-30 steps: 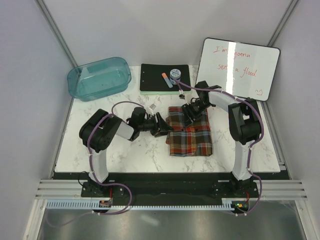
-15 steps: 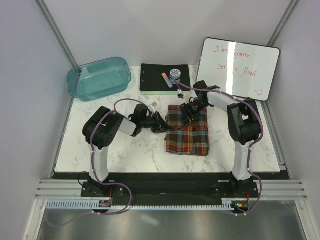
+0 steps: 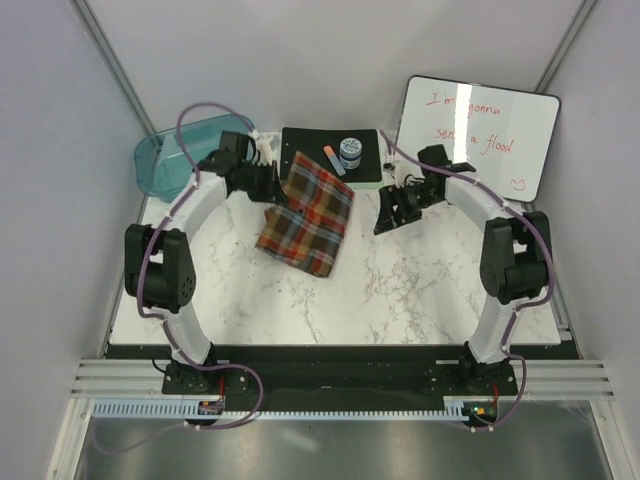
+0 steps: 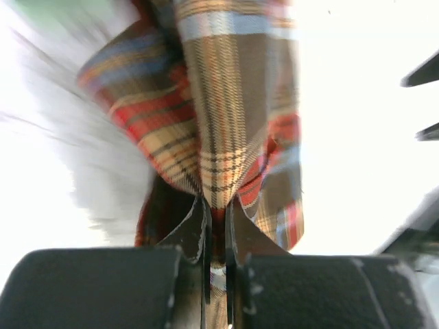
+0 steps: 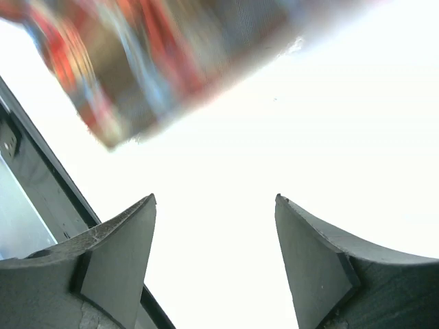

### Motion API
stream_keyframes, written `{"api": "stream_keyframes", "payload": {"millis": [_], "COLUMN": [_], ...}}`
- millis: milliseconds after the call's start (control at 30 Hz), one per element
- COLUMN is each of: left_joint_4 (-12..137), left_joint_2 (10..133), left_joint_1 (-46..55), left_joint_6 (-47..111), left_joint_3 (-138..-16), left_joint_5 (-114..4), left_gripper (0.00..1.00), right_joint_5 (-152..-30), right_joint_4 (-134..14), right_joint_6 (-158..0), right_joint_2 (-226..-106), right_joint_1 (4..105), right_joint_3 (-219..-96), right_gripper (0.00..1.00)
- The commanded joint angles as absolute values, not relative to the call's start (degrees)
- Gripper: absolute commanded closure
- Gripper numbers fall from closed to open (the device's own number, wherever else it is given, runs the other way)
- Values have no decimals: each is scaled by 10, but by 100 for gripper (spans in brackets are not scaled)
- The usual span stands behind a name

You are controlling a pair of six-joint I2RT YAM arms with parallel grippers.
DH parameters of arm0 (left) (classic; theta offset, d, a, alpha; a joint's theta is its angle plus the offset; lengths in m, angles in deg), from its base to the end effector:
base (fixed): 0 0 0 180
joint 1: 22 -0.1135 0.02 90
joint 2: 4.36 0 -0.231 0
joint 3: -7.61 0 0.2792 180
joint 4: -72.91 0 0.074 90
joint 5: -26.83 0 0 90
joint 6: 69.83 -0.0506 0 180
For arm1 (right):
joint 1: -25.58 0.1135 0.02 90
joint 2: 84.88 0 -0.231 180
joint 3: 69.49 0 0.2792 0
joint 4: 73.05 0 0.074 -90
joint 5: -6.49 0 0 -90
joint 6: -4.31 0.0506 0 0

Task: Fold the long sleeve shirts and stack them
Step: Fold the shirt

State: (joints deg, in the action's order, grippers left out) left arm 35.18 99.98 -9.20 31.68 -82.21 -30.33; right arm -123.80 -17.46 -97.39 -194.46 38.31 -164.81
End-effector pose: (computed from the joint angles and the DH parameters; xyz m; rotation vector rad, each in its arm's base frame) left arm 0.4023 -0.1195 0.1752 0.2772 2.4720 -0.8912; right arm 0.3896 0.1216 0.1567 -0.7265 2.5430 0.9723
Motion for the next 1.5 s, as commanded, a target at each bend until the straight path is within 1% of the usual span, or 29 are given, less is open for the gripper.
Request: {"api": "stream_keyframes", "payload": {"millis": [0, 67, 100, 133, 200, 233, 333, 400, 467, 500, 567, 633, 667, 733, 800, 867, 900, 967, 1000, 1033, 1100, 1133, 1167, 1200, 1267, 1333, 1367, 1433, 1467], "left_joint_4": [70, 33, 32, 33, 46, 49, 57, 58, 68, 69, 75, 79, 82, 86, 90, 90, 89, 86, 89, 100, 117, 132, 134, 135, 156, 183, 201, 229, 238], "left_joint_2": [945, 944, 941, 939, 941, 950, 1006, 1062, 1095, 1128, 1156, 1183, 1188, 1196, 1197, 1188, 1177, 1126, 1103, 1049, 1000, 975, 944, 930, 898, 882, 872, 864, 861], "left_joint_1": [-85, -55, -40, 3, 41, 80, 152, 196, 222, 245, 265, 286, 291, 307, 321, 327, 328, 326, 316, 307, 253, 229, 183, 163, 105, 72, 58, 56, 56], "left_joint_6": [16, -46, -67, -108, -130, -145, -144, -106, -65, -25, 16, 74, 92, 136, 167, 177, 181, 181, 178, 179, 183, 186, 176, 168, 156, 159, 158, 153, 157], "left_joint_3": [-1023, -1066, -1065, -1059, -1024, -1015, -985, -969, -972, -973, -988, -1019, -1033, -1072, -1096, -1118, -1120, -1112, -1102, -1071, -1031, -988, -968, -949, -882, -820, -808, -782, -774], "left_joint_5": [-447, -524, -552, -616, -652, -694, -742, -746, -720, -691, -660, -597, -575, -536, -501, -475, -445, -420, -402, -394, -347, -338, -330, -329, -329, -320, -322, -328, -329], "left_gripper": [98, 98, 98, 98, 98, 98, 98, 98, 98, 98, 98, 98, 93, 89, 74, 53, 46, 43, 42, 41, 40, 40, 39, 39, 40, 43, 48, 53, 54], "right_joint_5": [-1274, -1281, -1286, -1291, -1302, -1312, -1330, -1335, -1338, -1339, -1347, -1354, -1357, -1355, -1347, -1346, -1345, -1340, -1338, -1327, -1315, -1306, -1298, -1294, -1282, -1268, -1259, -1246, -1239], "right_joint_4": [-176, -176, -176, -177, -177, -179, -191, -197, -208, -213, -215, -218, -219, -226, -251, -274, -285, -286, -287, -293, -312, -321, -331, -354, -377, -408, -424, -435, -447], "right_joint_6": [-954, -954, -956, -956, -956, -954, -933, -925, -911, -905, -892, -878, -867, -858, -817, -790, -769, -757, -755, -752, -744, -738, -732, -726, -705, -686, -682, -678, -675], "right_joint_2": [-1881, -1870, -1868, -1866, -1865, -1867, -1868, -1865, -1860, -1860, -1863, -1870, -1870, -1869, -1857, -1847, -1844, -1843, -1842, -1842, -1847, -1851, -1855, -1866, -1881, -1902, -1909, -1926, -1932], "right_joint_1": [346, 335, 331, 328, 323, 321, 316, 313, 303, 297, 280, 266, 259, 258, 243, 243, 243, 243, 244, 248, 252, 269, 276, 284, 309, 334, 339, 355, 357], "right_joint_3": [-1621, -1607, -1601, -1595, -1576, -1568, -1526, -1506, -1477, -1469, -1446, -1431, -1427, -1418, -1409, -1393, -1389, -1387, -1386, -1382, -1381, -1381, -1381, -1385, -1393, -1409, -1414, -1429, -1432], "right_gripper": [22, 22, 22, 22, 22, 22, 22, 22, 22, 22, 22, 22, 22, 22, 22, 21, 22, 22, 22, 21, 21, 21, 21, 21, 23, 25, 27, 33, 41]}}
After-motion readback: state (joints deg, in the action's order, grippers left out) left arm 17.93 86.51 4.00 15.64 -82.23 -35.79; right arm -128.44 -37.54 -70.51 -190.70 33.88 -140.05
